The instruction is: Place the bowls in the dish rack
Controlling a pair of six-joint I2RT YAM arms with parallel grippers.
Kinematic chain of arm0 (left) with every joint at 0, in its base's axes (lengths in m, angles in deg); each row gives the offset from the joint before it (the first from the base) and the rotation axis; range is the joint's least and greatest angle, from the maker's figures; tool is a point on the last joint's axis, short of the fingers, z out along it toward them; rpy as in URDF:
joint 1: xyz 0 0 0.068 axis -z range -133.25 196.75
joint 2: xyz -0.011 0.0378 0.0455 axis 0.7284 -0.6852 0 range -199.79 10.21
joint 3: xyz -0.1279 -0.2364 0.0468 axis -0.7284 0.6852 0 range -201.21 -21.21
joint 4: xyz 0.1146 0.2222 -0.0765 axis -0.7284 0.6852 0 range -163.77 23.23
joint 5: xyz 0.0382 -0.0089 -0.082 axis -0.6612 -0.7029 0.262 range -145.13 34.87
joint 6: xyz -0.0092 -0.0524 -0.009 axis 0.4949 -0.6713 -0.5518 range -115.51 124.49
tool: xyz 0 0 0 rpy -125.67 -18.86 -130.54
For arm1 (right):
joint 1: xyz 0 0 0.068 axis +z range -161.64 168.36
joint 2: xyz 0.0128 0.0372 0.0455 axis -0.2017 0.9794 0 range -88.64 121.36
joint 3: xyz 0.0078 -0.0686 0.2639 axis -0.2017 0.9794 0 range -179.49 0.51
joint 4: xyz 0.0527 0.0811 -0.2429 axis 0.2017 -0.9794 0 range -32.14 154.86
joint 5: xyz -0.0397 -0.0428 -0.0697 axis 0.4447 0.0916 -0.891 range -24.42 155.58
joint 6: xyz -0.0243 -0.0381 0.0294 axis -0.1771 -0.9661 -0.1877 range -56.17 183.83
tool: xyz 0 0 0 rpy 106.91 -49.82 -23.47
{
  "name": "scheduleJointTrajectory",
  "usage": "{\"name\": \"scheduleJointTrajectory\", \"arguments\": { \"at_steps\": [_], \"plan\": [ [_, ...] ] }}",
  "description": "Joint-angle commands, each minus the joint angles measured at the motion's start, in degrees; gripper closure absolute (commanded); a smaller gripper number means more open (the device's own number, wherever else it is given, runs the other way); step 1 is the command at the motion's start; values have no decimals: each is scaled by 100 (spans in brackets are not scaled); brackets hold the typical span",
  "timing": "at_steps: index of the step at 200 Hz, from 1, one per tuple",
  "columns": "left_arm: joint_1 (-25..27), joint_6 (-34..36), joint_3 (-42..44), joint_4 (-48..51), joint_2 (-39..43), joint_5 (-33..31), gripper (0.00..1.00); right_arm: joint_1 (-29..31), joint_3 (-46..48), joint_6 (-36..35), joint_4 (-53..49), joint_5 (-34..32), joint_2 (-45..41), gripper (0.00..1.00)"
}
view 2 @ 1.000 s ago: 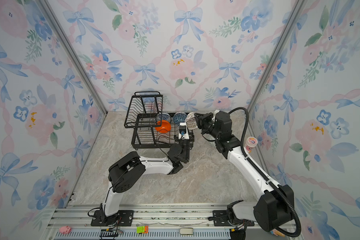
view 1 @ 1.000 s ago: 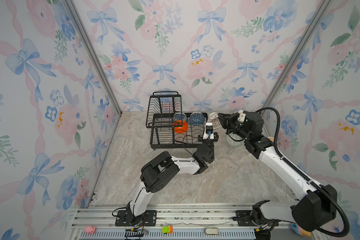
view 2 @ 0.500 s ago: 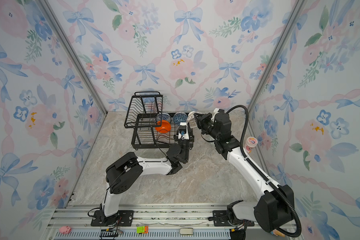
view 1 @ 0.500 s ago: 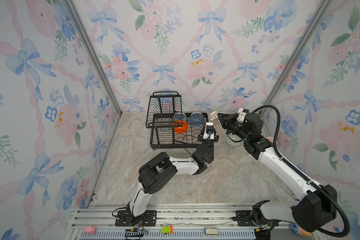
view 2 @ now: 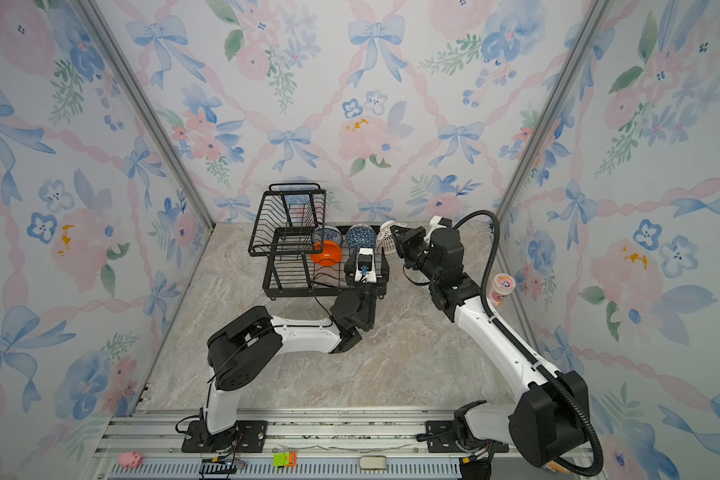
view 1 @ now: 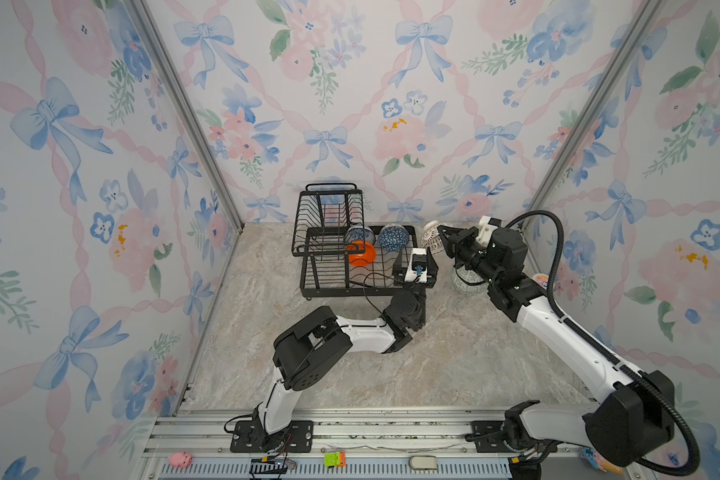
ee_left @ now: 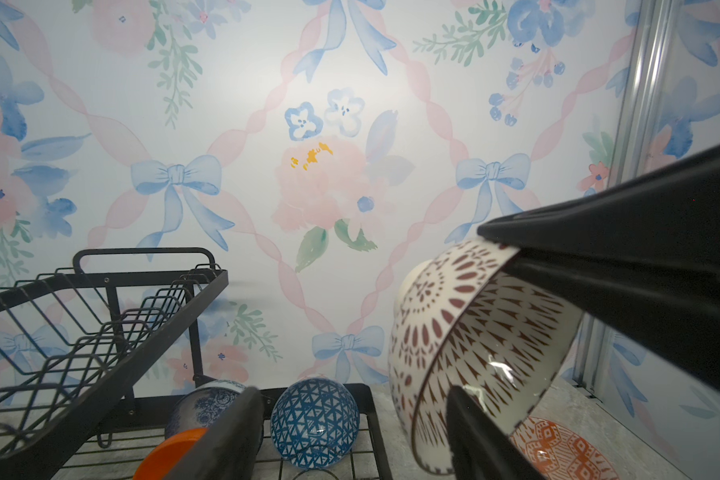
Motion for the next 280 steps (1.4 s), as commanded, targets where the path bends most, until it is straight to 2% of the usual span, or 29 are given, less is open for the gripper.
{"name": "scheduleJointTrajectory", "arguments": {
  "at_steps": [1,15,63,108,124,153,174,193,226,239,280],
  "plan": [
    [45,31,150,37,310,-29,11,44,11,-161,775,-115,-25,100],
    [49,11,218,138,372,31,2,42,37,-188,891,-156,-2,100],
    [62,135,451,520,608,126,2,0,-74,-311,1131,-258,196,100],
    [82,51,785,1189,1146,408,2,-41,-47,-235,1509,-243,372,100],
    [64,-122,830,1795,1408,639,2,-41,18,-187,1696,-234,414,100],
    [-30,-630,576,3675,1854,1107,2,-35,156,-164,1966,-232,466,100],
    [-127,-953,500,4672,2204,1348,2,-15,274,-198,2088,-247,502,100],
    [-226,-1223,396,5502,2555,1563,2,22,435,-341,2332,-256,506,100],
    [-627,-1945,-68,7203,3037,2343,2,231,684,-766,2466,-301,533,100],
    [-795,-2129,-4,7564,3255,2647,2,337,832,-880,2617,-339,558,100],
    [-1179,-2193,487,7915,3920,2898,2,678,1089,-1072,3168,-443,953,100]
  ]
}}
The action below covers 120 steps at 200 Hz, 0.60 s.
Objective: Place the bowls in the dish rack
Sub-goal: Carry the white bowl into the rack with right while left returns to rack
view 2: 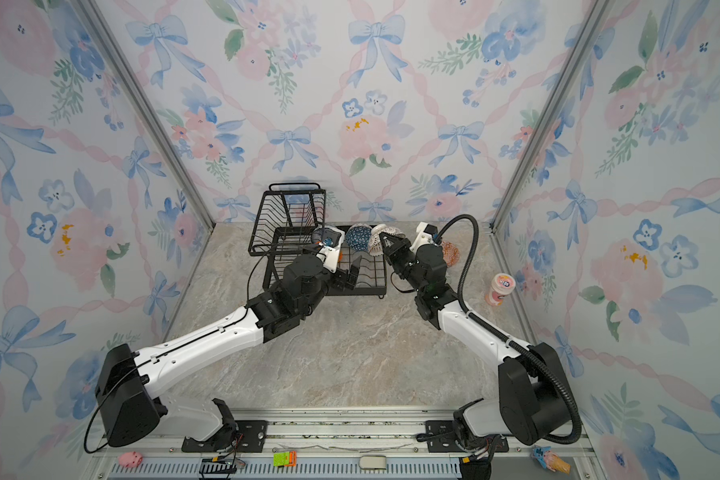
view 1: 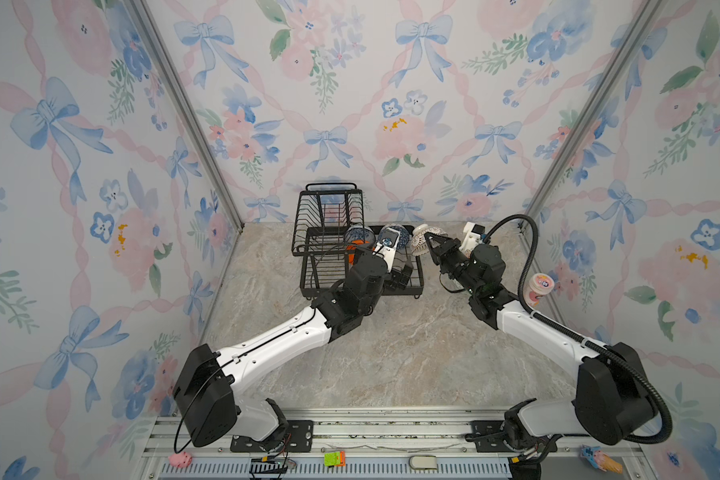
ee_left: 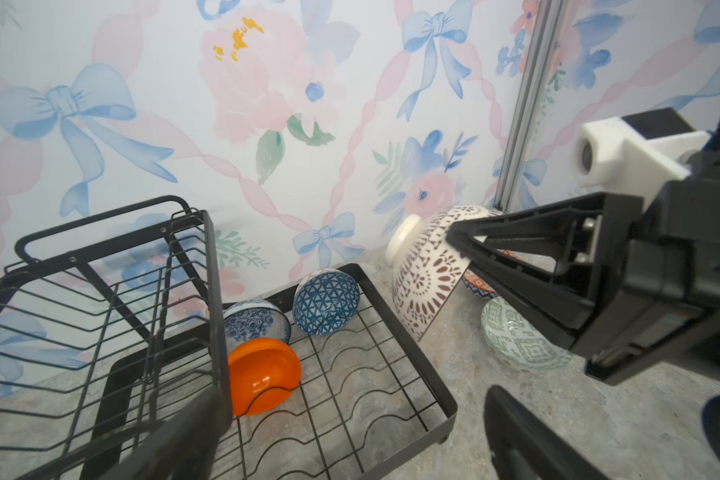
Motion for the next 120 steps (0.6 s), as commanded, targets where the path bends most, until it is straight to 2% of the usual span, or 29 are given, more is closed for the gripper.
{"name": "scheduleJointTrajectory", "arguments": {
  "at_steps": [1,20,36,53,80,120],
  "plan": [
    [-225,-274,235,672,280,420,2,196,72,-277,962,-126,248,100],
    [-539,-324,352,715,487,574,2,352,53,-132,1336,-152,610,100],
    [-881,-436,360,791,588,1070,2,507,14,-40,1723,-194,934,100],
    [-1133,-389,299,946,566,1254,2,697,-90,-62,1728,-397,1160,100],
    [-1292,-238,384,999,564,1314,2,945,-270,-128,1938,-624,1616,100],
    [-1464,-247,383,1059,539,1679,2,1145,-632,141,2226,-794,2350,100]
  ]
}}
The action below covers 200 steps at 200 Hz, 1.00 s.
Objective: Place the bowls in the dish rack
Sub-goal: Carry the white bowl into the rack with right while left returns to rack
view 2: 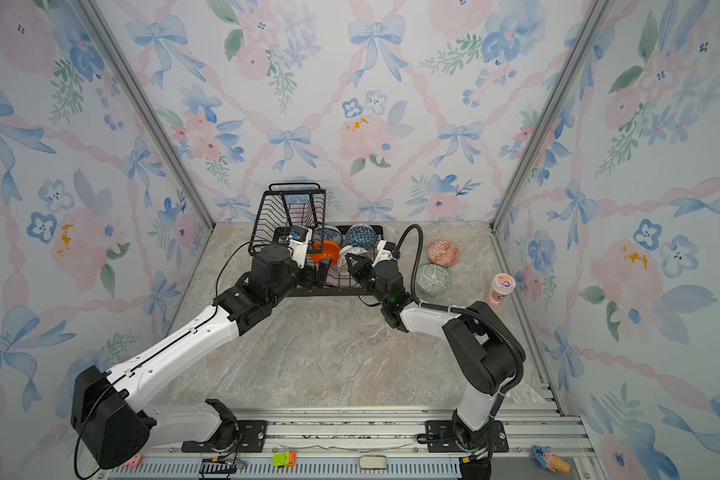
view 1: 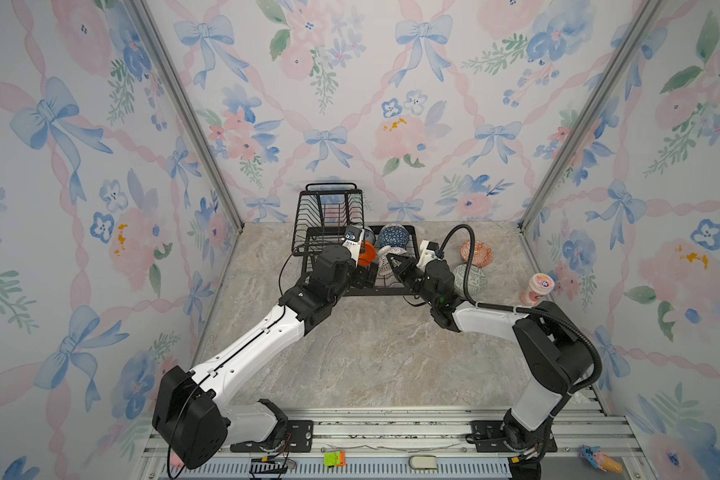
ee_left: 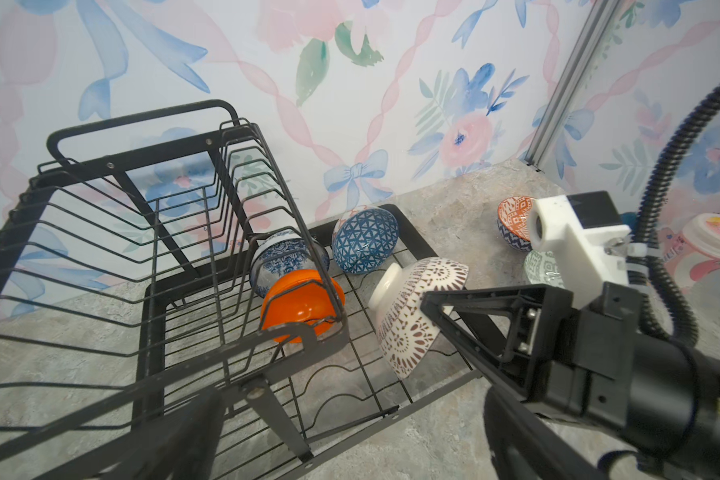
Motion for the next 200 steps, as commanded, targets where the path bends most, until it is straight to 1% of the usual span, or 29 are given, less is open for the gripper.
{"name": "scheduleJointTrajectory", "arguments": {
  "at_steps": [1,13,27,47,79,117,144,200],
  "plan": [
    [-128,21,64,123,66,400,2,99,-418,135,817,-256,319,100],
    [-233,79,55,221,52,557,2,137,-524,212,912,-301,521,100],
    [-367,110,95,259,59,600,2,154,-636,267,987,-368,736,100],
    [-517,-3,159,238,74,659,2,176,-821,291,974,-449,991,100],
    [-817,-250,159,239,-44,997,2,242,-1178,221,878,-430,1250,100],
    [-836,-295,196,244,-41,1027,2,319,-1606,430,911,-491,1648,100],
    [-830,-295,230,247,-10,1004,2,371,-1914,495,741,-528,1888,100],
    [-839,-314,221,244,-1,1031,2,534,-2155,571,678,-659,2162,100]
  ]
}}
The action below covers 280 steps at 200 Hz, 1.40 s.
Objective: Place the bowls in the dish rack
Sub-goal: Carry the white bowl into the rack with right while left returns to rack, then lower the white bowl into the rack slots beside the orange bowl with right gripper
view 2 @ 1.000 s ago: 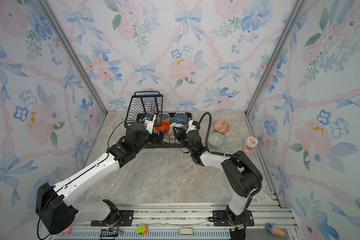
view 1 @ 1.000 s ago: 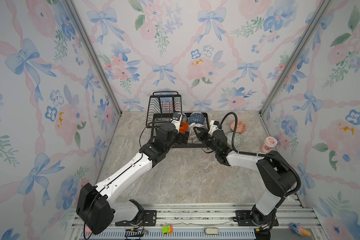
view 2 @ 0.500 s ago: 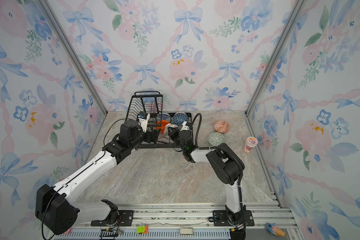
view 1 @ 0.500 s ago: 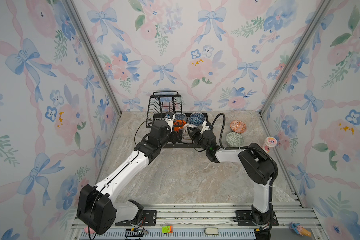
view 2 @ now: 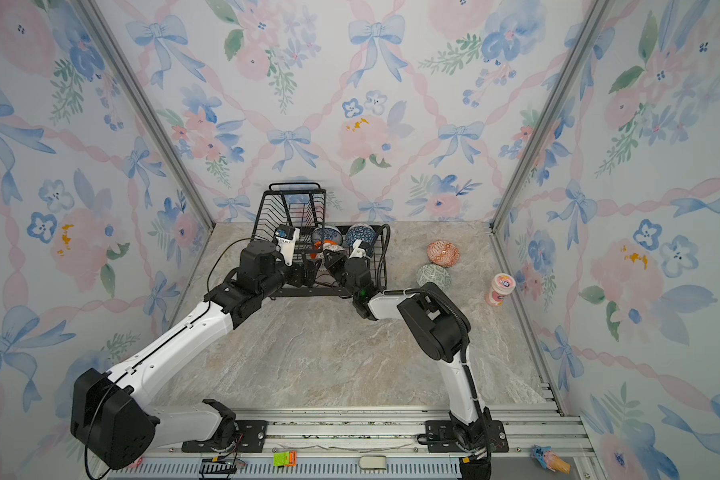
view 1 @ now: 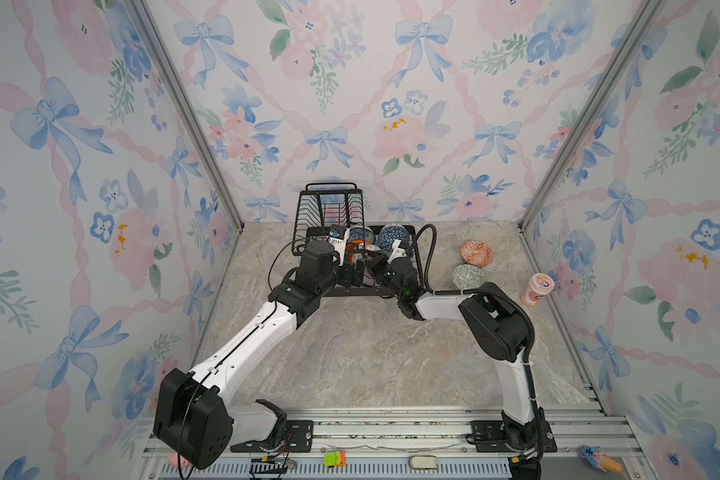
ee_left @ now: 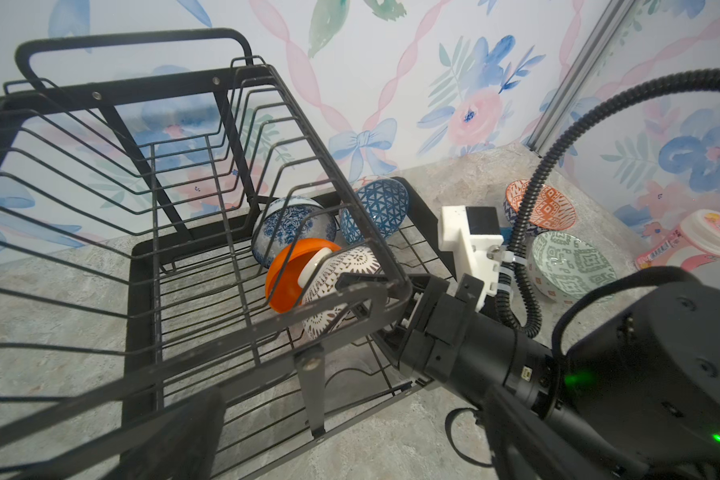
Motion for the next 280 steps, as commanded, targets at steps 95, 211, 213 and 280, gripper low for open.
{"name": "scheduleJointTrajectory", "arguments": {
  "at_steps": [95,211,213,280],
  "plan": [
    [-28,-71,112,46,68,-16,2,229,-498,260,439,-379,517,100],
    [-28,-42,123,45,76,-51,2,333,-316,944,598,-687,769,100],
    [-28,-41,124,46,72,-59,2,338,-316,992,591,-687,773,100],
    [-28,-9,120,57,93,-91,2,378,-228,1755,137,-788,678,98]
  ]
}}
